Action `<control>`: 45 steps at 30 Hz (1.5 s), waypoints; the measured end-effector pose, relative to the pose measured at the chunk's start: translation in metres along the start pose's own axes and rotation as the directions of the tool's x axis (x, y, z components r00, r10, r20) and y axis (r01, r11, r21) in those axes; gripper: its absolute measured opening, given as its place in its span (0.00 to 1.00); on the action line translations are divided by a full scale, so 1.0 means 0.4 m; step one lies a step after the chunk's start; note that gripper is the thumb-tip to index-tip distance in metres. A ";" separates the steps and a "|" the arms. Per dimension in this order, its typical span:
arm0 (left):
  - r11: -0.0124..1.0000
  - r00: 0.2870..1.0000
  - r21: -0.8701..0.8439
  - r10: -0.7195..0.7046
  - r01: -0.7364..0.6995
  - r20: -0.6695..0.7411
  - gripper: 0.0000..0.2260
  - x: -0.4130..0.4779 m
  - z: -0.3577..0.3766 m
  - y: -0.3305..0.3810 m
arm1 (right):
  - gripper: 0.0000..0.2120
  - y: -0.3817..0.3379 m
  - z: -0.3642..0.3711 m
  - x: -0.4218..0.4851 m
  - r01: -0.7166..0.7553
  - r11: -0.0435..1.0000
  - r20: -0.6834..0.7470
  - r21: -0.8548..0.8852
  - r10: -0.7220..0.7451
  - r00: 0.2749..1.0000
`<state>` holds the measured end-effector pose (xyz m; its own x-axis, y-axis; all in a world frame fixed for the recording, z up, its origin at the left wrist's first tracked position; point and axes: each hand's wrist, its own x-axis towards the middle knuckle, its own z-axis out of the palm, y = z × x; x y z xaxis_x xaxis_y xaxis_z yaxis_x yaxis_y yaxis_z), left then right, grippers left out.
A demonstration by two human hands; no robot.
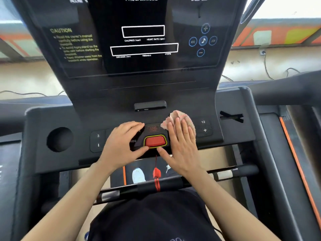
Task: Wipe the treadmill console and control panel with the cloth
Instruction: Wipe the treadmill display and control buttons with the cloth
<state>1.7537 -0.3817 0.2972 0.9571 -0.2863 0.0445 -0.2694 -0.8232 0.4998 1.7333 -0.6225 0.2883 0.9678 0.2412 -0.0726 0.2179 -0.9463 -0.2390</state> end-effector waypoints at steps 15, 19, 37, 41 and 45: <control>0.890 0.833 0.008 -0.423 0.455 -0.357 0.47 -0.307 -0.002 -0.202 | 0.45 -0.242 0.054 0.037 0.182 0.980 0.082 -0.081 -0.176 0.981; 0.905 0.841 -0.057 -0.415 0.422 -0.347 0.45 -0.310 -0.016 -0.211 | 0.46 -0.335 0.074 0.060 0.258 0.965 0.108 -0.049 -0.252 0.962; 0.983 0.862 -0.043 -0.177 0.178 -0.475 0.25 -0.300 -0.051 -0.180 | 0.32 -0.396 -0.001 0.084 0.071 0.503 0.055 0.861 -0.231 0.972; 0.964 0.945 0.152 -0.171 0.219 -0.280 0.28 -0.225 -0.041 -0.142 | 0.18 -0.236 -0.003 0.005 0.102 0.727 -0.173 0.679 0.024 0.985; 0.895 0.954 0.333 -0.271 0.298 -0.127 0.30 -0.191 -0.028 -0.150 | 0.18 -0.087 0.003 -0.058 -0.014 0.915 -0.296 0.403 0.144 0.944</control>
<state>1.6977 -0.3050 0.2736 0.9998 0.0117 0.0166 0.0086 -0.9850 0.1723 1.7031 -0.5948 0.2972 0.9826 0.0273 0.1838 0.1354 -0.7825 -0.6078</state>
